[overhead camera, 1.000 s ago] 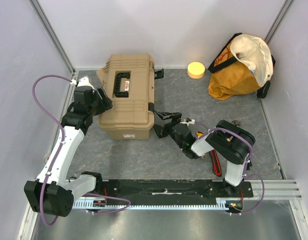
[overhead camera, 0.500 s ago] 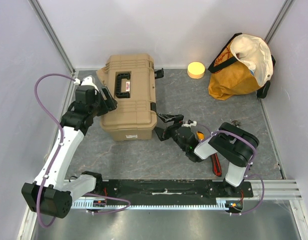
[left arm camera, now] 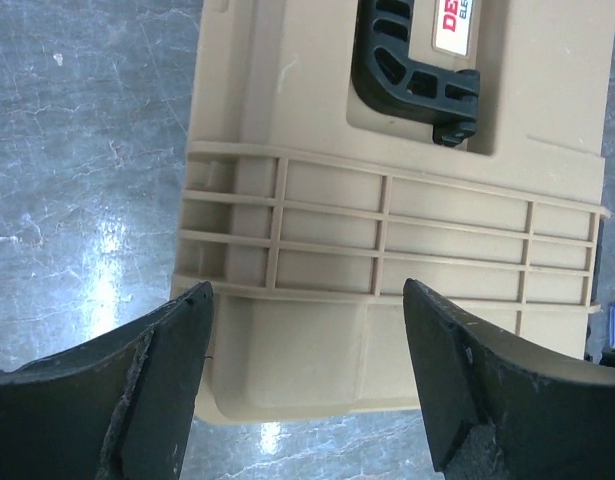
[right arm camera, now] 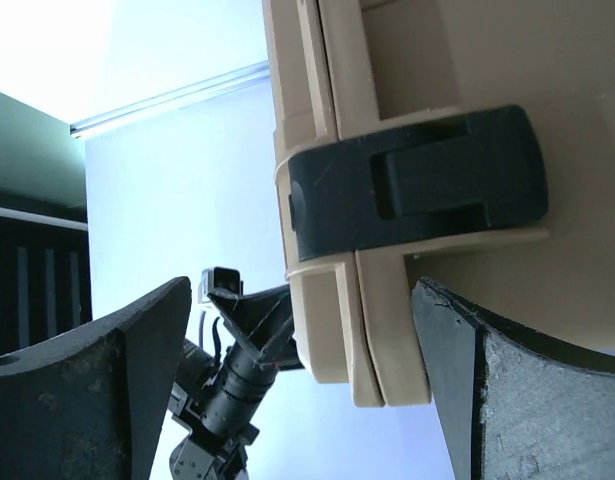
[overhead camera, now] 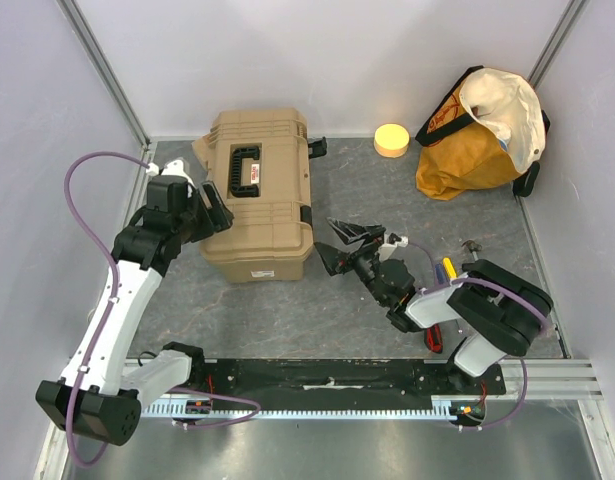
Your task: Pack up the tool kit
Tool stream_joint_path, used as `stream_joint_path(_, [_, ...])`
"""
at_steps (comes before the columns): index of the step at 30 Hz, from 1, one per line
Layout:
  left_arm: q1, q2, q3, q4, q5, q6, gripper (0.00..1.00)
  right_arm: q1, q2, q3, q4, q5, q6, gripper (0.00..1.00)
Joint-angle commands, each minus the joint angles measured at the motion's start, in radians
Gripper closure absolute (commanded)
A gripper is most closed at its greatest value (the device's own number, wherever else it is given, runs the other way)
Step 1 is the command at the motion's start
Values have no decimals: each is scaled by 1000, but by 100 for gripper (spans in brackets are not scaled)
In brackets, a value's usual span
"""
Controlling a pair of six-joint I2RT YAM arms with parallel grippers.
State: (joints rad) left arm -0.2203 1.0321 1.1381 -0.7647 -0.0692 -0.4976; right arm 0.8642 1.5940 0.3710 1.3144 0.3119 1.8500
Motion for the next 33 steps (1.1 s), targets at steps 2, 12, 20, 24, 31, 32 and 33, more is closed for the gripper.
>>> stream_joint_path(2, [-4, -32, 9, -35, -17, -22, 18, -25, 58, 11, 197, -11, -20, 2])
stream_joint_path(12, [-2, -38, -14, -51, -61, -16, 17, -65, 99, 17, 152, -49, -51, 2])
stream_joint_path(20, [-2, -41, -32, -58, -60, -16, 17, -85, 274, 92, 301, -125, 40, 2])
stream_joint_path(24, [-1, -40, -38, -56, -46, -21, 17, -83, 297, 135, 327, -135, 49, 2])
stream_joint_path(31, [1, -33, -43, -56, -46, -21, 17, -77, 241, 201, 264, -142, 51, 2])
stream_joint_path(32, [1, -35, -43, -56, -47, -22, 17, -74, 241, 201, 273, -137, 61, 2])
stream_joint_path(33, [1, -32, -44, -56, -46, -22, 17, -71, 244, 204, 285, -134, 72, 2])
